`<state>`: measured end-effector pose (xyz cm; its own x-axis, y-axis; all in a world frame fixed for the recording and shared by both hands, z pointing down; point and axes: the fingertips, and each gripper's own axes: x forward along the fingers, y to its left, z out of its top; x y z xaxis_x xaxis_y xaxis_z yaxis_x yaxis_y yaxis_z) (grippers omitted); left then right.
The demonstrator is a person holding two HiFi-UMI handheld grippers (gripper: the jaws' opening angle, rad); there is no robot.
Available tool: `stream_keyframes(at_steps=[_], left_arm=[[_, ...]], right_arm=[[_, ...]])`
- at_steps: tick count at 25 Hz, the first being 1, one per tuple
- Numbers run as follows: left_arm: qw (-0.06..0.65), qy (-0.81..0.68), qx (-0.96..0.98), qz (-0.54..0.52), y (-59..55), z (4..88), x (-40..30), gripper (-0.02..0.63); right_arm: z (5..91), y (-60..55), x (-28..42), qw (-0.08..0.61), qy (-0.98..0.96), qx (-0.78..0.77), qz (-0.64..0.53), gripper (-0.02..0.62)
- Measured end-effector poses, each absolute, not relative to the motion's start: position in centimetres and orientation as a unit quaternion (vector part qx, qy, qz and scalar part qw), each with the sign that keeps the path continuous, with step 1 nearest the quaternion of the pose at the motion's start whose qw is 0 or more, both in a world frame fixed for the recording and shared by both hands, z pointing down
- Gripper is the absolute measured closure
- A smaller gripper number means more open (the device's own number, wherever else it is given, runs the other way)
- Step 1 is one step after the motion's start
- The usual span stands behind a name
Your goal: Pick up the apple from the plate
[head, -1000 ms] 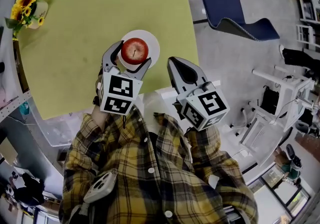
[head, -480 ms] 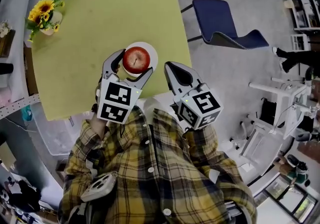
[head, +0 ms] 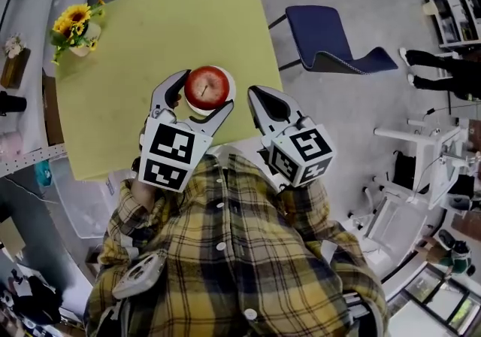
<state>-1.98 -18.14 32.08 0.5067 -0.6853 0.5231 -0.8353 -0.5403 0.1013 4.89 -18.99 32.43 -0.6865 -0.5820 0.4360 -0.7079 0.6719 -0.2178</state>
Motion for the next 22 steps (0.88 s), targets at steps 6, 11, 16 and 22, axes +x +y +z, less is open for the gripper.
stream_keyframes(at_steps=[6,11,16,22], left_arm=[[0.166,-0.444,0.858,0.198,-18.0,30.0,-1.4,0.195],[0.163,-0.444,0.859,0.194,-18.4,29.7,-1.2,0.195],[0.172,-0.446,0.859,0.185,-18.4,29.7,-1.0,0.195],[0.182,-0.445,0.857,0.182,-18.1,30.2,-1.1,0.195]], right_arm=[[31.0,-18.9,4.8,0.162,-0.907,0.353,0.163,0.600],[30.7,-19.0,4.5,0.157,-0.910,0.352,0.155,0.600],[30.4,-19.0,4.8,0.154,-0.910,0.353,0.153,0.600],[30.6,-18.6,4.3,0.159,-0.911,0.347,0.155,0.600]])
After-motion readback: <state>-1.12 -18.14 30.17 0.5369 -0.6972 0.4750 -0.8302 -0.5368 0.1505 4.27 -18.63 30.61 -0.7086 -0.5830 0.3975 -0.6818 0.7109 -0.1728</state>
